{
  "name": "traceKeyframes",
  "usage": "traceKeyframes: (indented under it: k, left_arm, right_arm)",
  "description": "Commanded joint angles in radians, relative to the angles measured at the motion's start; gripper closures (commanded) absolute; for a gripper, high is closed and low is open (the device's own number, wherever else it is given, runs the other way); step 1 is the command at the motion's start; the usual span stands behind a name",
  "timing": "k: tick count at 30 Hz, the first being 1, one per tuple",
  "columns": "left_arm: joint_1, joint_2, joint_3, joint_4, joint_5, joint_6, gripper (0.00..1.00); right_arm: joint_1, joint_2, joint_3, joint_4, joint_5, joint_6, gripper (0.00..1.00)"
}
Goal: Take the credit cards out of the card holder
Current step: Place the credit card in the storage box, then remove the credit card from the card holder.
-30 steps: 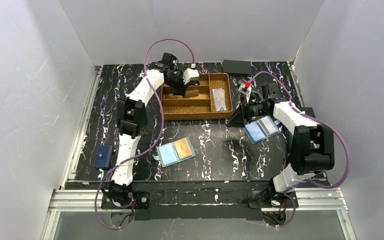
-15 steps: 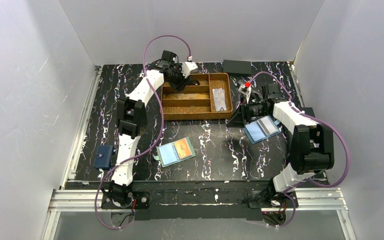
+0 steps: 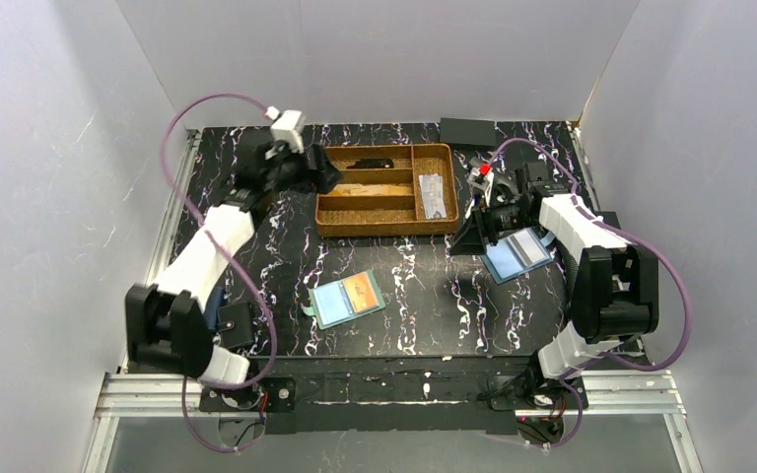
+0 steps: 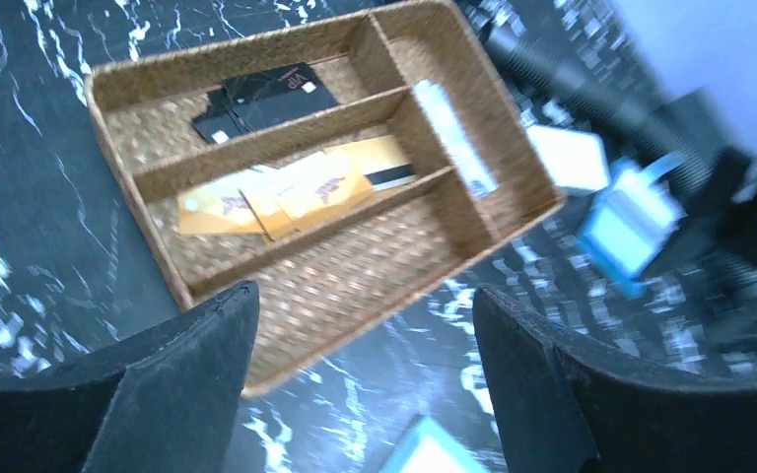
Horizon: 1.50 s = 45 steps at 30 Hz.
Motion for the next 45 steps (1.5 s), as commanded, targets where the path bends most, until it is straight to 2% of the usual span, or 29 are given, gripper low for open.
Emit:
traceKeyframes:
  k: [1,4,6,11,15,24,34,40,45]
  left_arm:
    - [0.060,-0.148,-0.218,0.115,0.185,-0.463,0.21]
    - [0.062,-0.213,-0.331,0.110,0.282,-0.575,0.22]
    - [0.060,-0.275,-0.415,0.117,0.293,-0.639,0.23]
    - [0.046,-0.427,-0.590,0.121,0.259,-0.730,0.23]
    - [0.031,-0.534,-0.704,0.123,0.219,-0.772,0.23]
    - [-0.044,-0.663,-0.860,0.173,0.133,-0.874,0.23]
    - [-0.165,-0.657,-0.963,0.263,0.020,-0.936,0.23]
    - [-0.177,-0.624,-1.000,0.319,-0.015,-0.953,0.26]
    - [-0.179,-0.573,-1.008,0.369,-0.011,-0.952,0.30]
  right_arm:
    - [0.042,0.007,0.136,-0.188,0.043,-0.120,0.28]
    - [0.114,0.018,0.194,-0.226,0.129,-0.100,0.30]
    - [0.164,0.011,0.212,-0.199,0.197,-0.039,0.31]
    - [0.317,-0.011,0.212,-0.061,0.380,0.162,0.38]
    - [0.423,0.009,0.216,0.013,0.467,0.295,0.40]
    - [0.536,0.096,0.233,0.117,0.475,0.467,0.39]
    - [0.556,0.156,0.158,0.294,0.418,0.649,0.39]
    - [0.561,0.200,0.112,0.425,0.342,0.809,0.62]
    - [0.568,0.243,0.114,0.451,0.311,0.844,0.68]
